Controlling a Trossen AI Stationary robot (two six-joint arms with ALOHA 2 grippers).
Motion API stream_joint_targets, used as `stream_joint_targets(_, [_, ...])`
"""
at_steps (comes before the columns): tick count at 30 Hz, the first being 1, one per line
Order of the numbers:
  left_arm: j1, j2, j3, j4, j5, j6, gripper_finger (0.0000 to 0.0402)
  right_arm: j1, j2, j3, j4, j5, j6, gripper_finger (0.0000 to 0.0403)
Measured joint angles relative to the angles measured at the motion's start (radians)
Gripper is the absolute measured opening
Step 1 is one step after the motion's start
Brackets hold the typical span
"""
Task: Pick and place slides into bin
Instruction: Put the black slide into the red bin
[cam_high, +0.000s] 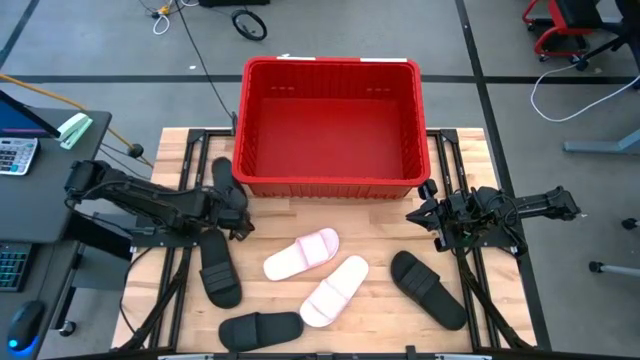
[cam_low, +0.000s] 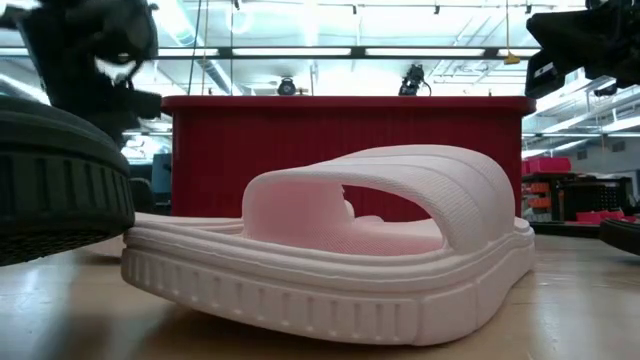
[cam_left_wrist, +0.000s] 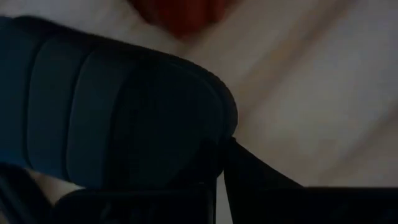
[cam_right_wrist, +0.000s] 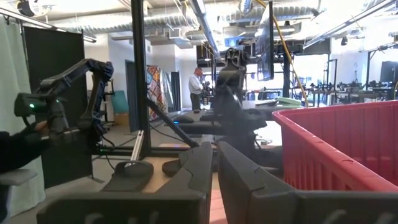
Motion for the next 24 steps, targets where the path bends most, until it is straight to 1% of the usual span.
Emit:
stream_joint_targets(6, [-0.121,0.000,0.131,-0.074,0.137,-0.014,0.0013,0.000,0.000,0.000,0.000,0.000,0.033,0.0032])
stream_joint_targets(11, [-0.263,0.000,0.265,-0.095,0.170,-0.040,0.0012,0.000,0.000,0.000,0.000,0.000,0.053,0.0032])
stream_joint_targets(14, [-0.349,0.000,0.358,-0.092,0.170,-0.068,0.0012,0.000,0.000,0.000,0.000,0.000,0.064,0.0032])
stream_joint_targets(20, [-0.495,0.000,0.550,-0.087,0.148,-0.074,0.0012,0.000,0.000,0.000,0.000,0.000,0.113,0.0032])
stream_joint_targets(22, [-0.535,0.000,0.612,-0.069,0.109,-0.019,0.0012,0.000,0.000,0.000,0.000,0.000,0.120,0.0032])
stream_joint_targets(24, [-0.572,0.000,0.673,-0.034,0.058,0.078,0.0012,0.000,0.000,0.000,0.000,0.000,0.121,0.0032])
